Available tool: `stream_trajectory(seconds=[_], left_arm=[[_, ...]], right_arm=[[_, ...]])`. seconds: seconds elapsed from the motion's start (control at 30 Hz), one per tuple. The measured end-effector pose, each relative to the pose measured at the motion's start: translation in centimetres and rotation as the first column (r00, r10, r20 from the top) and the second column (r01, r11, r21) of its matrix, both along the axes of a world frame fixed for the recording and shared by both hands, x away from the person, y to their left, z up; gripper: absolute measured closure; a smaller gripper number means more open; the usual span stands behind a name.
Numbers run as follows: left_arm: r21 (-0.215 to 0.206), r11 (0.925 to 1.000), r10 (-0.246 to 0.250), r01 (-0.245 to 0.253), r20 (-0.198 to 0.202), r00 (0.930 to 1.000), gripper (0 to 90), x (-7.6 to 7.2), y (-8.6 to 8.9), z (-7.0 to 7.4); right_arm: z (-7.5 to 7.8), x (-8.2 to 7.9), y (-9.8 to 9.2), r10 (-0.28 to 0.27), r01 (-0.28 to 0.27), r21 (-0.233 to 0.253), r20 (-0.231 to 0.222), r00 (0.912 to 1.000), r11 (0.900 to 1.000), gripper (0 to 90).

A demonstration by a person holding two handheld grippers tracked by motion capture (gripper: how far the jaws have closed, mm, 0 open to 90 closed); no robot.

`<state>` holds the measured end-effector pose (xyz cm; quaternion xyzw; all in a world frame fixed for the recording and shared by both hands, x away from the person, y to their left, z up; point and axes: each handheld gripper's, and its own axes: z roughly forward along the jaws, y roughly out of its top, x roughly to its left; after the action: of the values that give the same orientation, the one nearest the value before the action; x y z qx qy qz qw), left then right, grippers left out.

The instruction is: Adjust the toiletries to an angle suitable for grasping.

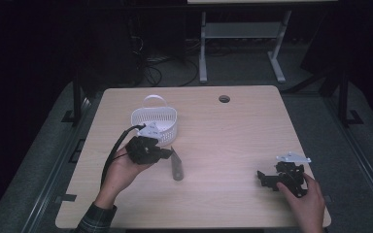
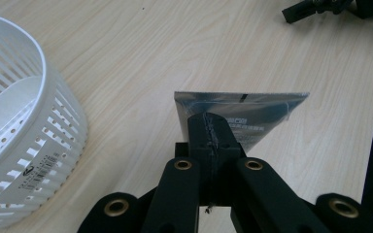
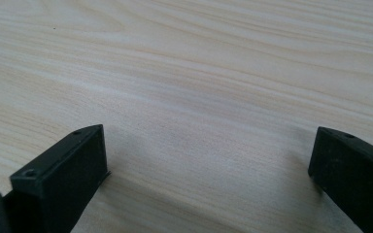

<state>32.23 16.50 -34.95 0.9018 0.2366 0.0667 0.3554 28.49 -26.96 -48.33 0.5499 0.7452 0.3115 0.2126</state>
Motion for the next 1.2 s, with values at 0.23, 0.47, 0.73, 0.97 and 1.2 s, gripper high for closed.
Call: stream_trajectory(seconds=[0.23,0.47,0.73,0.97,1.2], left_arm=[[-0.004,1.0,0.004,-0.004,0.001,1.0,87.6,-0.2,0.4,0.1],[-0.019,0.9998,0.007,-0.008,-0.011,0.9999,62.3,-0.4,0.8,0.2],[-0.035,0.9993,-0.009,0.008,-0.02,0.9998,34.6,-0.7,0.7,0.4],[0.014,0.9997,-0.017,0.018,-0.05,0.9986,14.6,-0.8,-0.2,0.2],[0.05,0.9981,-0.033,0.036,-0.053,0.998,13.6,-0.6,-1.1,0.8]], right_arm=[[0.0,0.0,0.0,0.0,0.0,0.0,0.0,1.0,1.0,0.0],[0.0,0.0,0.0,0.0,0.0,0.0,0.0,1.0,1.0,0.0],[0.0,0.0,0.0,0.0,0.0,0.0,0.0,1.0,1.0,0.0],[0.0,0.0,0.0,0.0,0.0,0.0,0.0,1.0,1.0,0.0],[0.0,0.0,0.0,0.0,0.0,0.0,0.0,1.0,1.0,0.0]])
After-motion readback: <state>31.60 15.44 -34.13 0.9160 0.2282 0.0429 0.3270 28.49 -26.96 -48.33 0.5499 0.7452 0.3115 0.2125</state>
